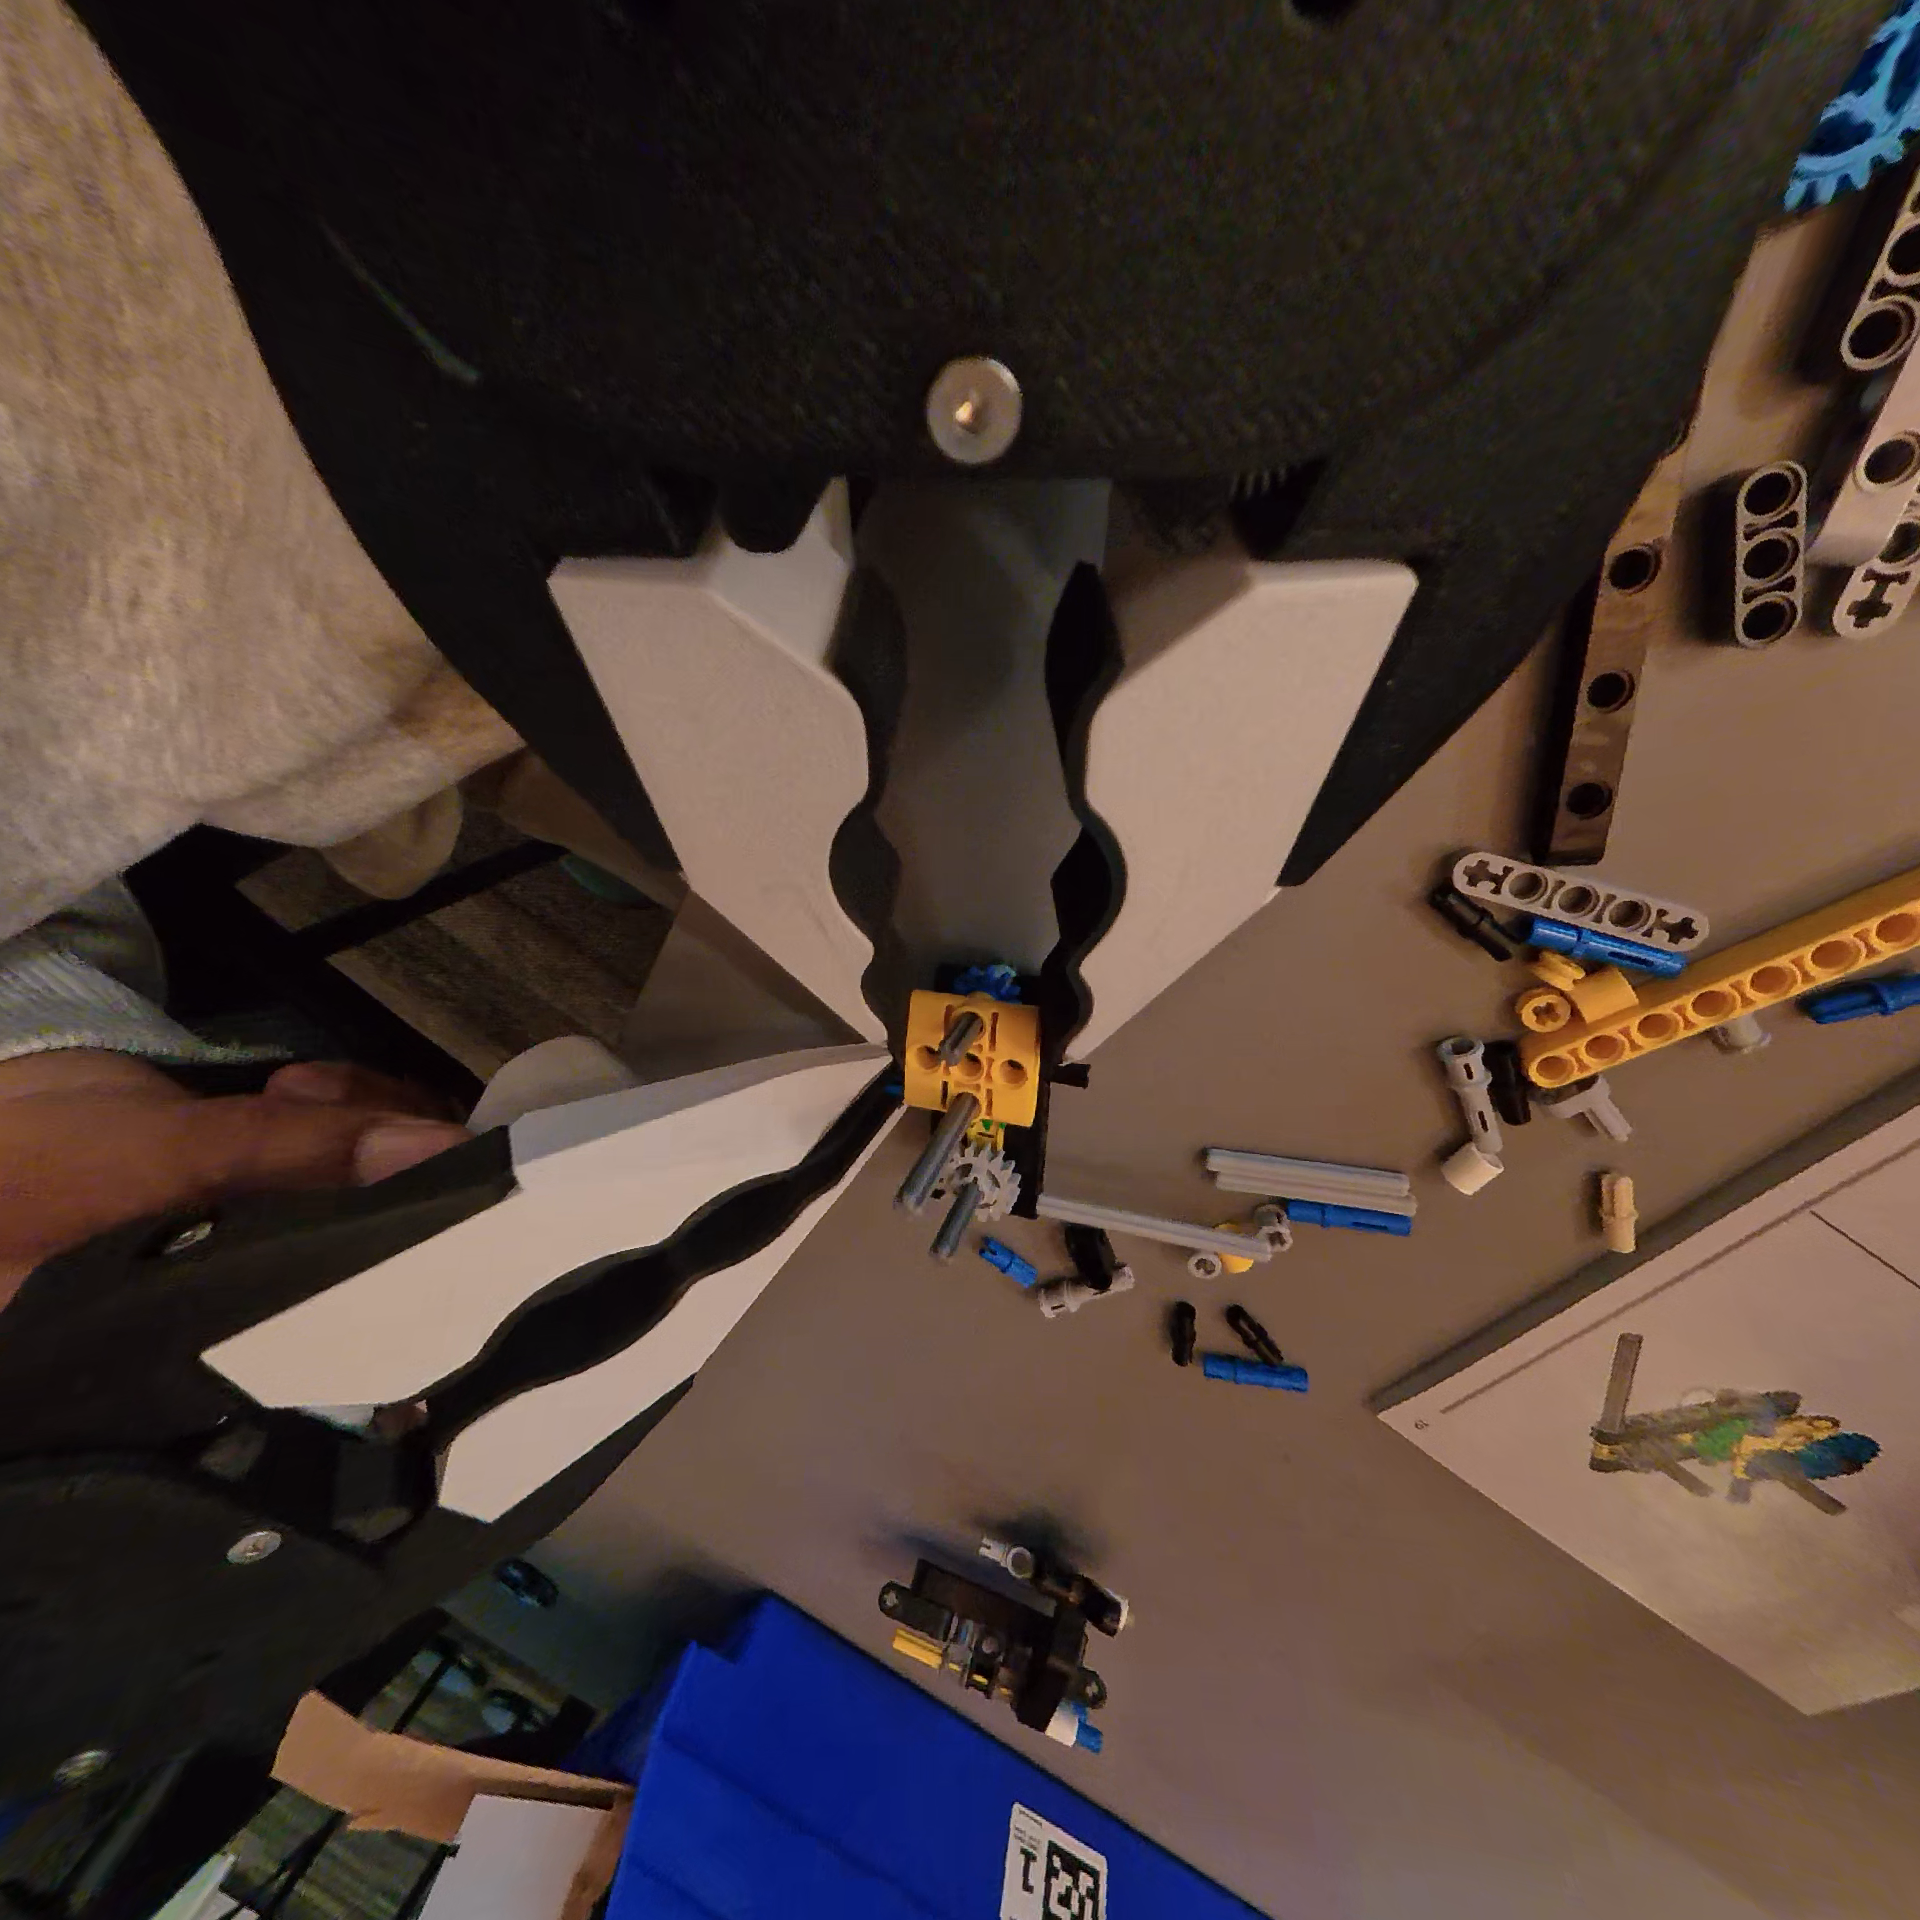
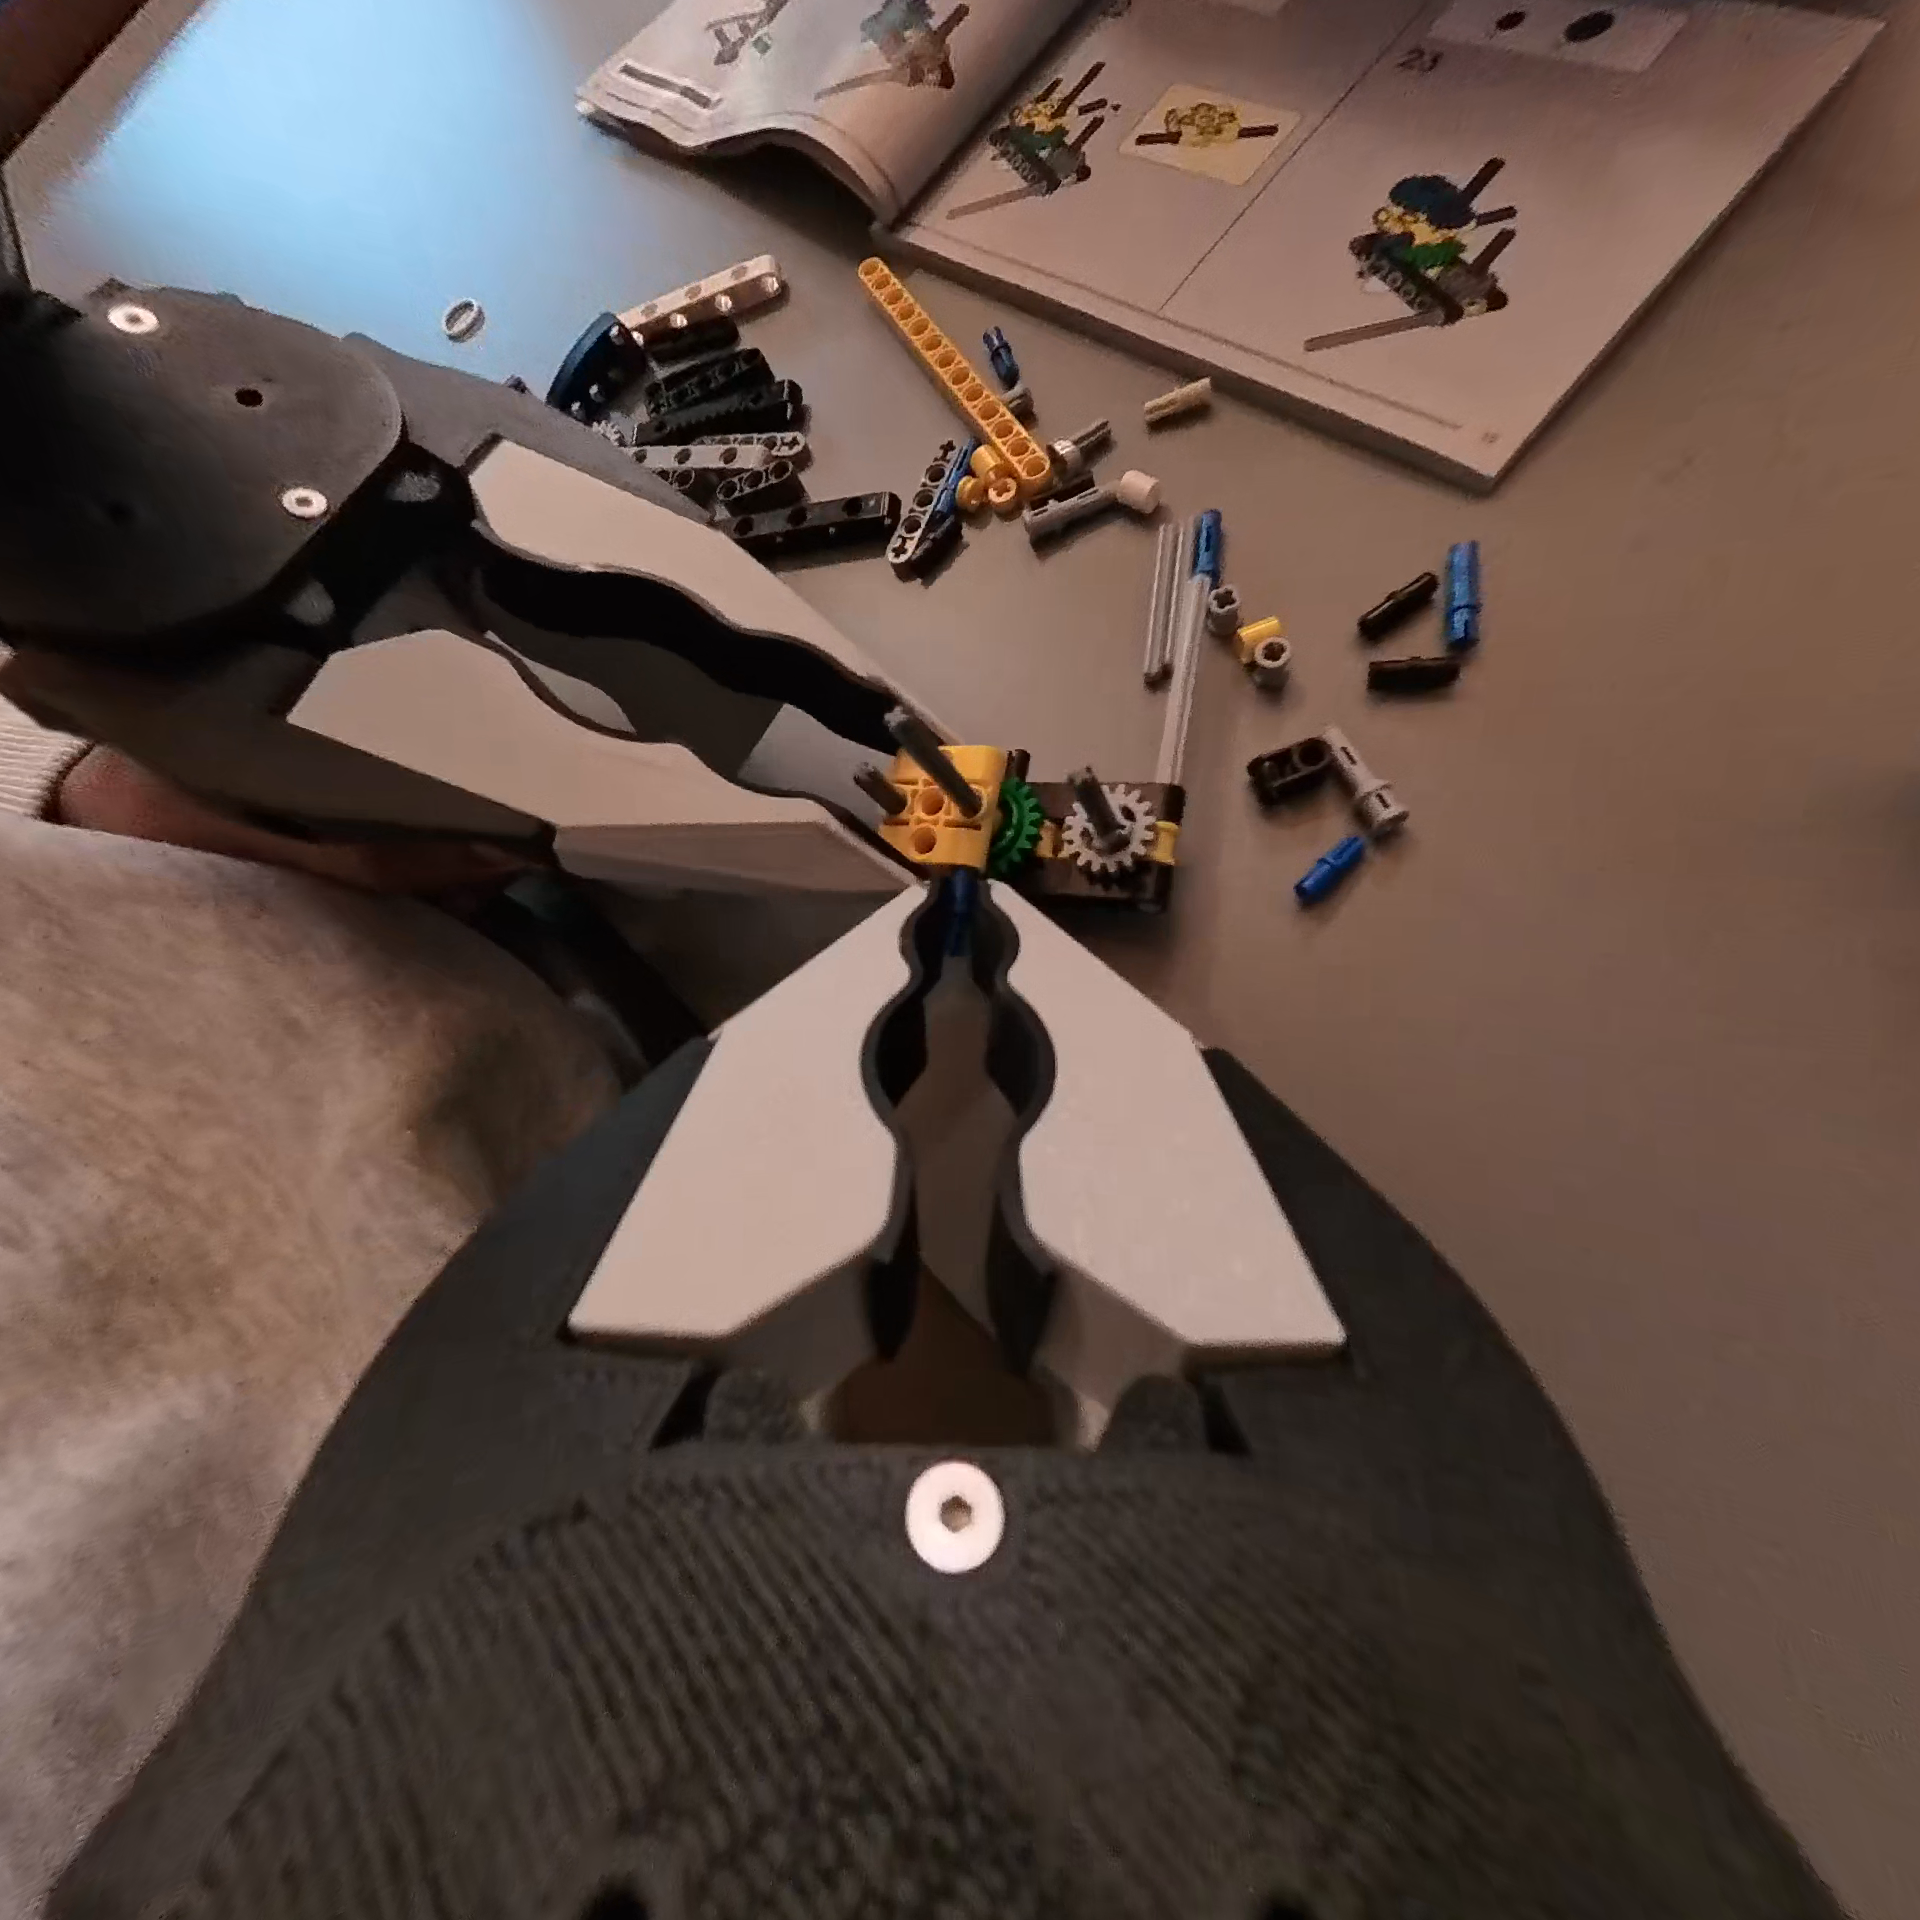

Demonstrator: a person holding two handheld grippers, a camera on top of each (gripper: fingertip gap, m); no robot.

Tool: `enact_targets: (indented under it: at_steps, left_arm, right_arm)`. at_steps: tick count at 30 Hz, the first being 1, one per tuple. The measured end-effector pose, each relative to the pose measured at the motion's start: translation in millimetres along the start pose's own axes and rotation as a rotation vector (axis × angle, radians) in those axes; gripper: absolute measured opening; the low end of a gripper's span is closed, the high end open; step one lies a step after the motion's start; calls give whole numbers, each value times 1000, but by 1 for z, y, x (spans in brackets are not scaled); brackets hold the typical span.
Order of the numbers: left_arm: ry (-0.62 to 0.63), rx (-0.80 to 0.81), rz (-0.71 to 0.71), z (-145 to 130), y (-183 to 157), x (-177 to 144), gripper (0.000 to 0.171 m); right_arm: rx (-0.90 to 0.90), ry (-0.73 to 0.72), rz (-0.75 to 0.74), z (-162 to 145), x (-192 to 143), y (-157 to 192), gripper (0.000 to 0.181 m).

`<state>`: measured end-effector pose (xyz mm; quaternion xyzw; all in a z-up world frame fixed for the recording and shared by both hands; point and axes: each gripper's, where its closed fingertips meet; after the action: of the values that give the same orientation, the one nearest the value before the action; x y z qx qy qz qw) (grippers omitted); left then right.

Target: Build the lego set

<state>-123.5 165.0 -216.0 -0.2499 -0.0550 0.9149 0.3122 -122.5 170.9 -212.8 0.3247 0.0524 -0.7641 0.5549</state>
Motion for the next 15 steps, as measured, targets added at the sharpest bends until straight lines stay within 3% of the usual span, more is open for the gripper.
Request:
enact_targets:
  at_steps: [8, 14, 15]
  left_arm:
    - [-5, 1, 8, 1, 0, 1, 25]
    - [-9, -9, 11, 1, 0, 1, 25]
    - [-25, -9, 95, 3, 14, -2, 25]
  right_arm:
    - [221, -32, 104, -1, -1, 0, 4]
    - [-76, -1, 19, -1, -1, -1, 5]
    - [-120, 21, 14, -5, -2, -1, 3]
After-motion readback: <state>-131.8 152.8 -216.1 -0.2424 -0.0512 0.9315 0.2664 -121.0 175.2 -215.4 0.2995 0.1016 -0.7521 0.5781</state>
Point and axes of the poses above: each gripper's, where its closed fingertips meet, x out along the fingers, z out of its top, y = z × x across the jaws, and after that the axes turned 6 degrees about -y, right-handed
